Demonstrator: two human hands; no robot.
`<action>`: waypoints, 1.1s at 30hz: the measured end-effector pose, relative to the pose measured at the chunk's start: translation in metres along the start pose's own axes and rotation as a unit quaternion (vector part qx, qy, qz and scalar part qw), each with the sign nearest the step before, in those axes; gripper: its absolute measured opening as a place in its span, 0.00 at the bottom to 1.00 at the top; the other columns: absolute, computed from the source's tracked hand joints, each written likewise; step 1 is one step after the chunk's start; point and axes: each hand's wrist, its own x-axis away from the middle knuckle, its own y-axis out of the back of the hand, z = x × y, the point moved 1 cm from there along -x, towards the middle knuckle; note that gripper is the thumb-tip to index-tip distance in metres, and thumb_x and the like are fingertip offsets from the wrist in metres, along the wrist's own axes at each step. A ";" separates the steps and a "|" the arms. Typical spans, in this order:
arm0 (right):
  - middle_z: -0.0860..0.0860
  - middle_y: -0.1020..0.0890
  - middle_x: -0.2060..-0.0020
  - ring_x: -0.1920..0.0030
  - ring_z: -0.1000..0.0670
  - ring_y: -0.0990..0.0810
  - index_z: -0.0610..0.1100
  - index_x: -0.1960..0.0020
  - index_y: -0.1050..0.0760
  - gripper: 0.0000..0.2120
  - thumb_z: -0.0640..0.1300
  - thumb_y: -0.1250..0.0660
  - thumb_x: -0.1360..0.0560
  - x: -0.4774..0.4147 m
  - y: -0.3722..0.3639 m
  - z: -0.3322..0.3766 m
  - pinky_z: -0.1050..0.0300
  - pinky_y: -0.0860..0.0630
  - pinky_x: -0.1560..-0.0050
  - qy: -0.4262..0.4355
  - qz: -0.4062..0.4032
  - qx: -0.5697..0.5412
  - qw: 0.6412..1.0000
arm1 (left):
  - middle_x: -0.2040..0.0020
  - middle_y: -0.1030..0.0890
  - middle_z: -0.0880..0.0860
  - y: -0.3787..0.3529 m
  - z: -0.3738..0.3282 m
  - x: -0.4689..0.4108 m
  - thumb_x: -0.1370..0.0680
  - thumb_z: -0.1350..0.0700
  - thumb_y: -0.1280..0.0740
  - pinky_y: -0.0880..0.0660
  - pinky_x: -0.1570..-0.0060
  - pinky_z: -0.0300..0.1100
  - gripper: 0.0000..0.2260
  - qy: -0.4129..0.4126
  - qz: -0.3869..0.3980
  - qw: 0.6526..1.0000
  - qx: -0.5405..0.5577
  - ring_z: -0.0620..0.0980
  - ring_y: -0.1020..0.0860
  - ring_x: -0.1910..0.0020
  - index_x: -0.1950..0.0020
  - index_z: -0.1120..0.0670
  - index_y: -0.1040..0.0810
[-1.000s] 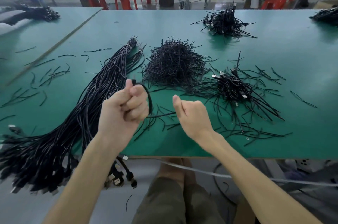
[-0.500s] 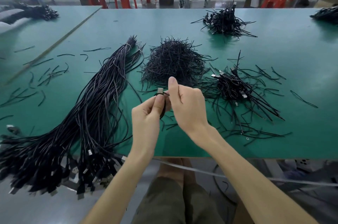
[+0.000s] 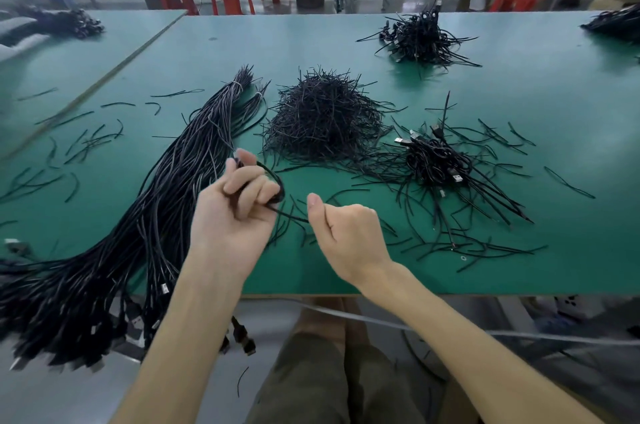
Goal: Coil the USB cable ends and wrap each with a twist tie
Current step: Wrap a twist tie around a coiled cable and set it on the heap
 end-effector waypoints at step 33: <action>0.59 0.27 0.56 0.65 0.61 0.29 0.46 0.27 0.30 0.34 0.34 0.24 0.30 -0.020 0.020 -0.006 0.71 0.31 0.55 -0.137 0.279 -0.239 0.920 | 0.64 0.21 0.52 0.032 0.056 -0.001 0.17 0.48 0.41 0.19 0.60 0.43 0.15 0.007 0.033 0.967 -0.252 0.50 0.19 0.62 0.56 0.57 0.26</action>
